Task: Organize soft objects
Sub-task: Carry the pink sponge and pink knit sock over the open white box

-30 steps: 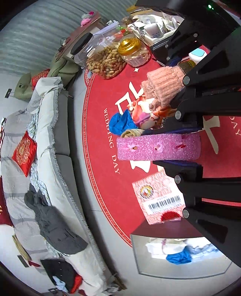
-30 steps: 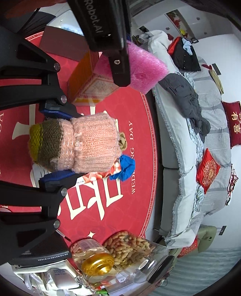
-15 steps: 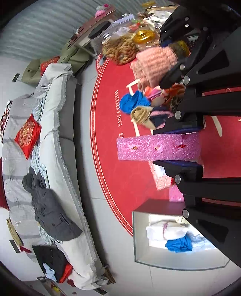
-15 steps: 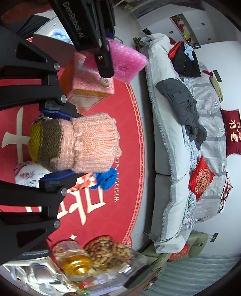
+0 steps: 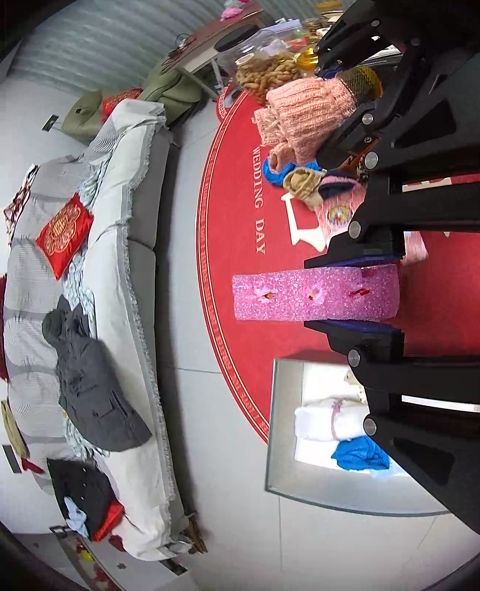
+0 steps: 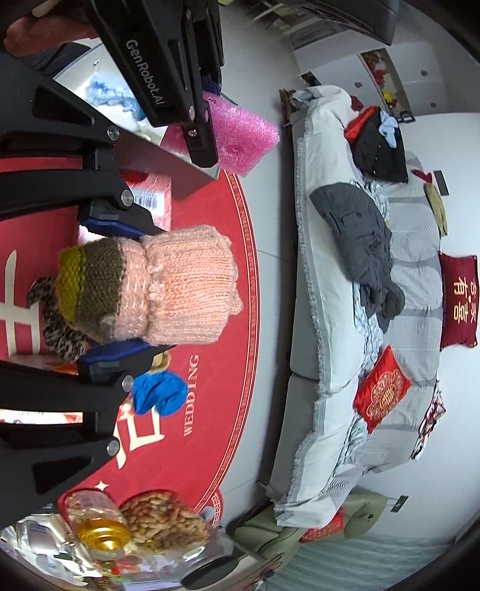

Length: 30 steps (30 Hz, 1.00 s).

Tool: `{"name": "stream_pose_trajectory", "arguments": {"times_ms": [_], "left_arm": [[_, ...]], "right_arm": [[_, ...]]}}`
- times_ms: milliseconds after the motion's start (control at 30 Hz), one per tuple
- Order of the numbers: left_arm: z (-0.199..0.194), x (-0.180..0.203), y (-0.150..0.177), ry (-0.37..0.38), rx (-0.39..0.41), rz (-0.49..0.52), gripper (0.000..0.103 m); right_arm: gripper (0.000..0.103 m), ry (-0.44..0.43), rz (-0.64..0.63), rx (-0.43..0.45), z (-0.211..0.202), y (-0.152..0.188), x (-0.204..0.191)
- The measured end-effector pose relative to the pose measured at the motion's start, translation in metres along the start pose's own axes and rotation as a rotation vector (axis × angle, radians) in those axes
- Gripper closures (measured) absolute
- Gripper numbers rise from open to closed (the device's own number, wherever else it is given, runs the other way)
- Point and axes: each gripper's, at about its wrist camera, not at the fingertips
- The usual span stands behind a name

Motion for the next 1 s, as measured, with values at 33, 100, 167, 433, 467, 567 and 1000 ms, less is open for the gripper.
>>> {"name": "stream_pose_trajectory", "arguments": {"times_ms": [33,100,167,433,467,567,1000], "left_arm": [[0.0,-0.006,0.001,-0.005,-0.001,-0.007,0.079],[0.0,-0.015,0.002,-0.013,-0.003,-0.019,0.079],[-0.001,-0.024,0.003,-0.023,-0.002,-0.032,0.079],[-0.003,-0.06,0.016,-0.071,-0.001,-0.056,0.079],[-0.003,-0.064,0.018,-0.074,-0.001,-0.059,0.079],[-0.004,-0.078,0.027,-0.084,-0.006,-0.077,0.079],[0.003,-0.116,0.07,-0.149,-0.045,-0.102,0.079]], "right_arm": [[0.053,-0.004,-0.007,-0.001,0.002,-0.001,-0.005],[0.053,-0.014,-0.025,-0.004,0.005,-0.004,-0.016],[0.053,-0.026,-0.04,-0.01,0.01,-0.005,-0.026],[0.053,-0.081,-0.104,-0.025,0.021,-0.001,-0.069],[0.053,-0.089,-0.109,-0.026,0.021,0.0,-0.074],[0.053,-0.111,-0.12,-0.029,0.022,0.004,-0.087],[0.053,-0.196,-0.181,-0.082,0.033,0.032,-0.134]]}}
Point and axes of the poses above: each gripper's, at about its wrist camera, not at the fingertips, and z roughly the way its jaws point, x to its right, y to its underside, and after that the axes turned 13 degrees about -y, right-handed
